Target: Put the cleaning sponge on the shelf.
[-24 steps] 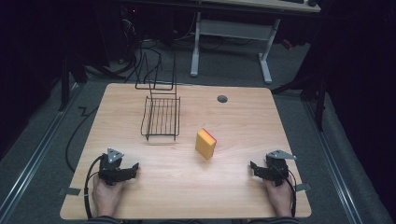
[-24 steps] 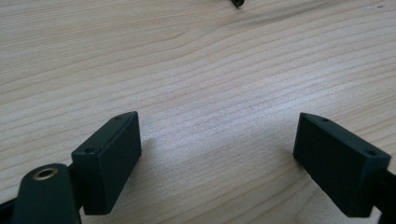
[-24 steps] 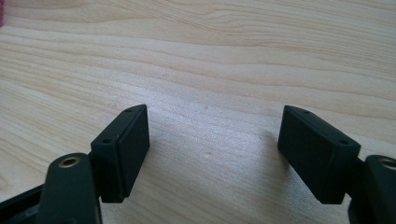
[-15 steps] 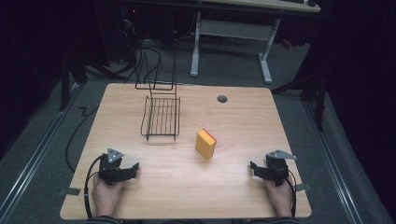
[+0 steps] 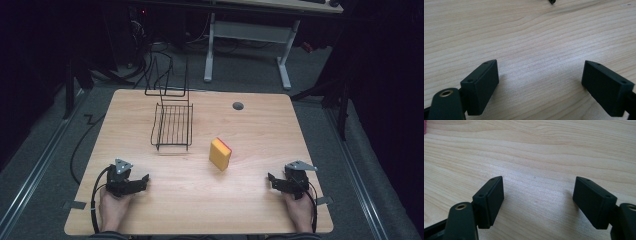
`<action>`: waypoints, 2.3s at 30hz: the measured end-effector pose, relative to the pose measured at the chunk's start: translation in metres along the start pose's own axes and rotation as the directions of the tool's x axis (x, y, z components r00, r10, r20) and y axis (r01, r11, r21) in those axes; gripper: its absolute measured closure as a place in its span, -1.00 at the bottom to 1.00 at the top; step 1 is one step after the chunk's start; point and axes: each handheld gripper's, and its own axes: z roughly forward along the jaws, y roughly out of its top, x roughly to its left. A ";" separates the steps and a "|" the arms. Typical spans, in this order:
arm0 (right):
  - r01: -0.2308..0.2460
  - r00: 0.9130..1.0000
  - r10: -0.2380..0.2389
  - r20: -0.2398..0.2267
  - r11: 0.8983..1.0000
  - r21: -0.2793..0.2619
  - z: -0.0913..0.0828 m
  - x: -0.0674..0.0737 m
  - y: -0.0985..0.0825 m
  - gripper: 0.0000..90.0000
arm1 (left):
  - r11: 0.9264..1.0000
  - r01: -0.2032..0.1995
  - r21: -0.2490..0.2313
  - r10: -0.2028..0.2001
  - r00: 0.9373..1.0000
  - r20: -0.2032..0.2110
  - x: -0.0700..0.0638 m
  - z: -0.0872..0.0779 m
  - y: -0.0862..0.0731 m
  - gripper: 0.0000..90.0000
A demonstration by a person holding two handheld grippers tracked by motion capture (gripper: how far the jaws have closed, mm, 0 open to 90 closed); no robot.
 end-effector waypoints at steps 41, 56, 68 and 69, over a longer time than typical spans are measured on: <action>-0.001 1.000 0.001 -0.001 1.000 0.000 0.000 0.000 0.000 -0.44 | 0.995 0.053 -0.087 -0.045 0.995 0.090 0.000 -0.023 0.012 -0.72; 0.000 1.000 0.000 -0.001 1.000 0.000 0.000 0.000 0.000 -0.44 | 0.992 -0.002 -0.125 0.017 0.992 0.127 -0.020 -0.031 0.039 -0.72; 0.000 1.000 0.000 -0.001 1.000 0.000 0.000 0.000 0.000 -0.44 | 0.987 -0.035 -0.154 0.063 0.981 0.183 -0.037 -0.032 0.060 -0.77; 0.000 1.000 0.000 0.000 1.000 0.000 0.000 0.000 0.000 -0.44 | 0.987 -0.035 -0.154 0.063 0.981 0.183 -0.037 -0.032 0.060 -0.80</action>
